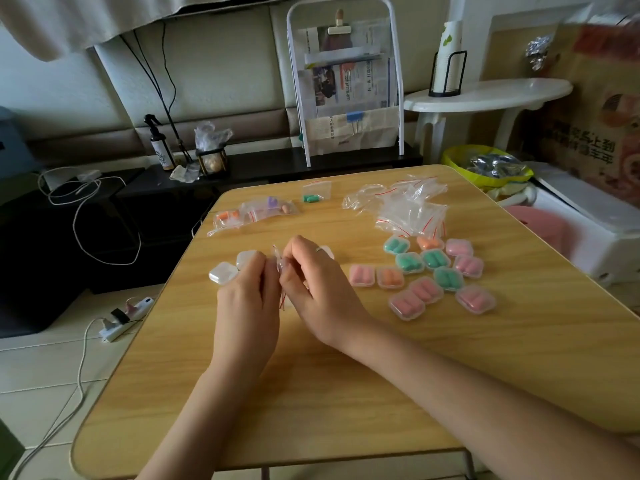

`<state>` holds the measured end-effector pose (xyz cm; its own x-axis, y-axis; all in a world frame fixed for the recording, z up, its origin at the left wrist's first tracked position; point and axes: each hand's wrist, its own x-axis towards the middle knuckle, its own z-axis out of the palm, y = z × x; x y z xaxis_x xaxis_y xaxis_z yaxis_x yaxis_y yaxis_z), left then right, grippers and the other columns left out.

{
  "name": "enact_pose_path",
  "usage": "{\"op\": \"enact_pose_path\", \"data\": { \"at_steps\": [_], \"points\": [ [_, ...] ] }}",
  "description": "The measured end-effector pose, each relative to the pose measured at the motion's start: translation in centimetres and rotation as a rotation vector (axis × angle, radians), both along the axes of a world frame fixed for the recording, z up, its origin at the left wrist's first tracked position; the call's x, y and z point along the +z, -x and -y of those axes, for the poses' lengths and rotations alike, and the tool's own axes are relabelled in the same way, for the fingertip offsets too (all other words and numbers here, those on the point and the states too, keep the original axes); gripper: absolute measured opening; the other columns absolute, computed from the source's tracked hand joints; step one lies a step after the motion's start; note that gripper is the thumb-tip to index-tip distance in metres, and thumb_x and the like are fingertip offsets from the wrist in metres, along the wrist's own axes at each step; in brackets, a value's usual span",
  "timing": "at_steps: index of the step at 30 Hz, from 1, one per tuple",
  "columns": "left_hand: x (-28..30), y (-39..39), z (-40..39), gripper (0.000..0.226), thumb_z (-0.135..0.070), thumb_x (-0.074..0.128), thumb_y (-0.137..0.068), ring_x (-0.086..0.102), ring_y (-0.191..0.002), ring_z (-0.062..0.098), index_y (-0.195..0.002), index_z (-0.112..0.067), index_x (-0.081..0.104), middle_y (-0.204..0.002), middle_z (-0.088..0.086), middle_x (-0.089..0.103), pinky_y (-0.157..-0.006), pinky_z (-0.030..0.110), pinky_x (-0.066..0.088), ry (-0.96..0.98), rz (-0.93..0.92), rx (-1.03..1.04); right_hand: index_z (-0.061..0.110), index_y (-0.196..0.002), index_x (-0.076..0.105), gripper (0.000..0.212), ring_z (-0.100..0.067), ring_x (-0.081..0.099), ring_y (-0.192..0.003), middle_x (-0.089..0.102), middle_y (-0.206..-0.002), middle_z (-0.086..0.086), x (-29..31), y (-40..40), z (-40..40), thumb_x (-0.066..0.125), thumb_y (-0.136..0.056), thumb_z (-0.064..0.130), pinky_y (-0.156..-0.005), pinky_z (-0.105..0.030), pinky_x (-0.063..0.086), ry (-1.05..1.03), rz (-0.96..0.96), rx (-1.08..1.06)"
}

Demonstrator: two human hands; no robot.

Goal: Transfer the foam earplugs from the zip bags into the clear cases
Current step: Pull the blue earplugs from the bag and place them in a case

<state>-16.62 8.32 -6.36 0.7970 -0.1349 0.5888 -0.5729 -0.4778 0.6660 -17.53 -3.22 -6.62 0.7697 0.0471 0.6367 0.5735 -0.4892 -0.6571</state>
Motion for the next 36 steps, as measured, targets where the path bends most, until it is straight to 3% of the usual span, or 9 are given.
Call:
{"op": "enact_pose_path", "data": {
  "at_steps": [4, 10, 13, 16, 21, 23, 29, 32, 36],
  "points": [
    [-0.42, -0.26, -0.29, 0.034, -0.021, 0.044, -0.099, 0.036, -0.044, 0.019, -0.068, -0.007, 0.041, -0.052, 0.001, 0.045, -0.043, 0.027, 0.026, -0.085, 0.081, 0.086, 0.013, -0.080, 0.041, 0.017, -0.006, 0.038, -0.060, 0.040, -0.068, 0.010, 0.12, 0.12, 0.16, 0.051, -0.093, 0.011, -0.054, -0.022, 0.030, 0.060, 0.024, -0.054],
    [-0.28, 0.13, 0.00, 0.028, -0.014, 0.048, -0.096, 0.032, -0.044, 0.009, -0.070, -0.010, 0.037, -0.054, -0.008, 0.037, -0.043, 0.027, 0.018, -0.140, 0.037, 0.199, 0.017, -0.081, 0.036, 0.021, -0.012, 0.036, -0.058, 0.042, -0.070, 0.006, 0.35, 0.13, -0.46, 0.051, -0.093, 0.012, -0.055, -0.026, 0.028, 0.189, 0.147, -0.184],
    [-0.04, 0.21, -0.08, 0.023, -0.008, 0.048, -0.094, 0.033, -0.045, 0.011, -0.072, -0.009, 0.039, -0.055, -0.008, 0.038, -0.043, 0.027, 0.019, -0.167, 0.047, 0.234, 0.010, -0.079, 0.044, 0.016, -0.019, 0.043, -0.052, 0.049, -0.067, -0.002, 0.26, 0.07, -0.61, 0.045, -0.092, 0.019, -0.048, -0.027, 0.030, 0.276, 0.276, -0.313],
    [0.10, 0.08, -0.07, 0.024, -0.007, 0.047, -0.094, 0.032, -0.044, 0.013, -0.071, -0.008, 0.039, -0.054, -0.004, 0.037, -0.043, 0.027, 0.020, -0.198, 0.040, 0.267, 0.007, -0.079, 0.047, 0.022, -0.016, 0.037, -0.050, 0.050, -0.065, -0.004, 0.15, -0.09, -0.27, 0.042, -0.092, 0.024, -0.046, -0.025, 0.029, 0.312, 0.322, -0.333],
    [-0.09, -0.18, -0.29, 0.028, -0.006, 0.049, -0.094, 0.030, -0.043, 0.014, -0.069, -0.009, 0.038, -0.051, -0.004, 0.035, -0.043, 0.027, 0.017, -0.171, 0.050, 0.267, 0.003, -0.085, 0.055, 0.004, -0.021, 0.049, -0.065, 0.054, -0.078, -0.007, 0.29, -0.08, 0.25, 0.052, -0.086, 0.007, -0.049, -0.031, 0.037, 0.351, 0.334, -0.339],
    [-0.17, -0.16, -0.31, 0.029, -0.008, 0.048, -0.096, 0.029, -0.042, 0.012, -0.069, -0.010, 0.036, -0.050, -0.005, 0.034, -0.043, 0.026, 0.016, -0.169, 0.084, 0.248, 0.005, -0.090, 0.061, 0.010, -0.023, 0.050, -0.078, 0.057, -0.090, -0.010, 0.24, -0.12, 0.19, 0.055, -0.083, 0.002, -0.052, -0.032, 0.040, 0.413, 0.333, -0.348],
    [-0.18, -0.08, -0.28, 0.029, -0.013, 0.044, -0.098, 0.028, -0.040, 0.010, -0.070, -0.011, 0.037, -0.050, -0.009, 0.033, -0.040, 0.024, 0.018, -0.148, 0.148, 0.166, 0.009, -0.080, 0.069, 0.009, -0.026, 0.053, -0.089, 0.060, -0.104, -0.011, -0.33, -0.31, 0.11, 0.062, -0.082, 0.004, -0.057, -0.027, 0.032, 0.504, 0.234, -0.371],
    [-0.28, 0.14, -0.14, 0.029, -0.026, 0.039, -0.097, 0.029, -0.040, 0.008, -0.071, -0.014, 0.037, -0.051, -0.011, 0.034, -0.040, 0.021, 0.018, -0.188, 0.175, 0.078, 0.012, -0.087, 0.068, 0.022, -0.024, 0.052, -0.092, 0.058, -0.108, -0.006, -0.15, -0.10, 0.01, 0.046, -0.091, 0.017, -0.056, -0.028, 0.037, 0.380, 0.074, -0.304],
    [-0.39, 0.00, -0.28, 0.032, -0.034, 0.031, -0.095, 0.031, -0.043, 0.008, -0.073, -0.013, 0.039, -0.054, -0.011, 0.034, -0.042, 0.020, 0.017, -0.200, 0.197, 0.037, 0.021, -0.095, 0.068, 0.024, -0.015, 0.052, -0.100, 0.054, -0.112, 0.007, -0.02, 0.21, 0.12, 0.045, -0.096, 0.028, -0.068, -0.034, 0.047, 0.208, -0.193, -0.209]
  ]
}}
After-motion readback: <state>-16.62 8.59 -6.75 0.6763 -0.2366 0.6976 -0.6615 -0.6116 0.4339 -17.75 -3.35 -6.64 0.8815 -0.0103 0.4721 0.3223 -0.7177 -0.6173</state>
